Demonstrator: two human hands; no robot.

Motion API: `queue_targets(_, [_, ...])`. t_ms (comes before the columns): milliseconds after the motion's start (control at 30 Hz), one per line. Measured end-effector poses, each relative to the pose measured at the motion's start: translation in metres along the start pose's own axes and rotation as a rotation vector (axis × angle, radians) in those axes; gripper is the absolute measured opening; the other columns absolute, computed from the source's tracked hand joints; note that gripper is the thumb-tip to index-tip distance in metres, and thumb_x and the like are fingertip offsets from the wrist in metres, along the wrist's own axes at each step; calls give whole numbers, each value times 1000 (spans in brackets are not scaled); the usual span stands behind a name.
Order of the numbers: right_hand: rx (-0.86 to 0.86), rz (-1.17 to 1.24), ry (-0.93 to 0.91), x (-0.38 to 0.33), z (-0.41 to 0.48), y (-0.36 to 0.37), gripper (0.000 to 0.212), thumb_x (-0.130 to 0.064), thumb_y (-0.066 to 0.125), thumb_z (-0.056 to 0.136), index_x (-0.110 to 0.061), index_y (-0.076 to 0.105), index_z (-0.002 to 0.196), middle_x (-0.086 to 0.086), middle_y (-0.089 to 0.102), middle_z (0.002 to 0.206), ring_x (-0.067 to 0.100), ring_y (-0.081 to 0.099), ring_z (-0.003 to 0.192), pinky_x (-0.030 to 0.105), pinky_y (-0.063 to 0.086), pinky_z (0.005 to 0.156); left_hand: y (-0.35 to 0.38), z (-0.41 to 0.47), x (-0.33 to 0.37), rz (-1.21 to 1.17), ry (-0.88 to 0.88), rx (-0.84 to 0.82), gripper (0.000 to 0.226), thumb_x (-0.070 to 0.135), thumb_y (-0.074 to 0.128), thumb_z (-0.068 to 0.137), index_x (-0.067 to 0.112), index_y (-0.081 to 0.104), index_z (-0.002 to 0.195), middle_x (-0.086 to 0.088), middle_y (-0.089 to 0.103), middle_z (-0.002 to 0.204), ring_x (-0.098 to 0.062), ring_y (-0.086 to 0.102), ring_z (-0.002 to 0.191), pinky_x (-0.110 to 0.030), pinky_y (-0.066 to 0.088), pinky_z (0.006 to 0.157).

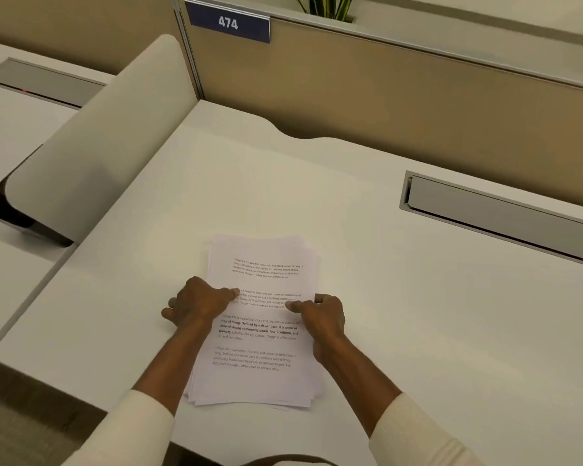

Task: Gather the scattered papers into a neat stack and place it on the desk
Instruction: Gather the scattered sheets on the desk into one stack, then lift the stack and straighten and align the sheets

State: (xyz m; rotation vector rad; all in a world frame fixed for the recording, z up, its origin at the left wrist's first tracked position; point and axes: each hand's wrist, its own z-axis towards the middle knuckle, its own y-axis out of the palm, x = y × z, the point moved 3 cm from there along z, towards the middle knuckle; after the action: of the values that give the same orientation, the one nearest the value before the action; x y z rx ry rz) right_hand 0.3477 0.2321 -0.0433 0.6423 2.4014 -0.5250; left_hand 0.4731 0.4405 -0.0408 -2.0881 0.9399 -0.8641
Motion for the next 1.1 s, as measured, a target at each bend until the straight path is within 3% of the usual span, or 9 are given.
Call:
queue_targets(133, [-49, 19, 26, 0, 3, -2, 30, -13, 93, 76, -8, 78, 101, 5, 84, 101, 29, 81, 91, 48, 69, 87, 0, -2, -4, -102, 9, -30, 63, 54, 96, 73, 6, 66, 98, -20, 70, 113, -45, 58, 125, -48, 48, 101])
queue_targets(200, [-42, -25, -3, 0, 3, -1, 31, -16, 93, 77, -11, 76, 102, 2, 83, 101, 26, 80, 89, 43, 68, 82, 1, -3, -4, -187, 82, -43, 54, 44, 98, 75, 7, 59, 78, -21, 69, 92, -45, 70, 109, -38, 48, 76])
queue_targets(267, [-31, -55, -37, 1, 1, 0, 35, -17, 91, 78, -14, 73, 107, -1, 81, 103, 24, 79, 90, 44, 68, 84, 2, -4, -5, -265, 152, -110, 50, 33, 99, 78, 11, 54, 70, -12, 67, 78, -38, 72, 89, -32, 45, 65])
queue_targets(367, [-26, -106, -89, 3, 0, -2, 42, -21, 89, 80, -18, 68, 116, -3, 79, 109, 26, 78, 100, 50, 66, 93, 5, -7, -8, -421, 184, -318, 30, 18, 97, 81, 8, 79, 103, -3, 84, 90, -29, 83, 83, -37, 66, 74])
queue_targets(467, [-18, -132, -119, 9, 0, -11, 42, -25, 88, 82, -19, 66, 118, -2, 78, 113, 27, 77, 104, 52, 65, 95, 12, -17, -8, -515, 211, -487, 38, 11, 94, 82, 12, 81, 119, 0, 88, 98, -22, 86, 84, -31, 68, 70])
queue_targets(600, [-8, -87, -127, 22, 1, -42, 41, -28, 90, 84, -22, 66, 117, -4, 78, 110, 22, 77, 99, 46, 66, 92, 31, -44, -5, -533, 278, -594, 39, 6, 86, 91, 10, 78, 129, -8, 85, 118, -27, 84, 102, -45, 66, 95])
queue_targets(767, [24, 79, -141, 41, -3, -111, 59, -23, 100, 73, -16, 71, 123, 2, 83, 111, 26, 82, 97, 48, 68, 89, 49, -88, 8, -654, 397, -762, 30, 7, 76, 100, 12, 77, 129, -14, 82, 126, -33, 81, 113, -53, 64, 101])
queue_targets(900, [-156, 216, -304, 48, -17, -169, 71, -27, 104, 65, -21, 75, 130, 3, 83, 125, 25, 82, 111, 37, 68, 86, 51, -122, 36, -672, 564, -923, 36, 7, 72, 102, 9, 72, 139, -13, 79, 133, -37, 78, 121, -52, 65, 99])
queue_targets(1100, [-70, 151, -550, 27, -50, -230, 39, -32, 97, 72, -36, 86, 110, -4, 86, 117, 17, 83, 103, 30, 69, 83, 46, -174, 90, -640, 794, -909, 28, 8, 70, 104, 14, 76, 131, -8, 81, 129, -31, 79, 118, -46, 66, 97])
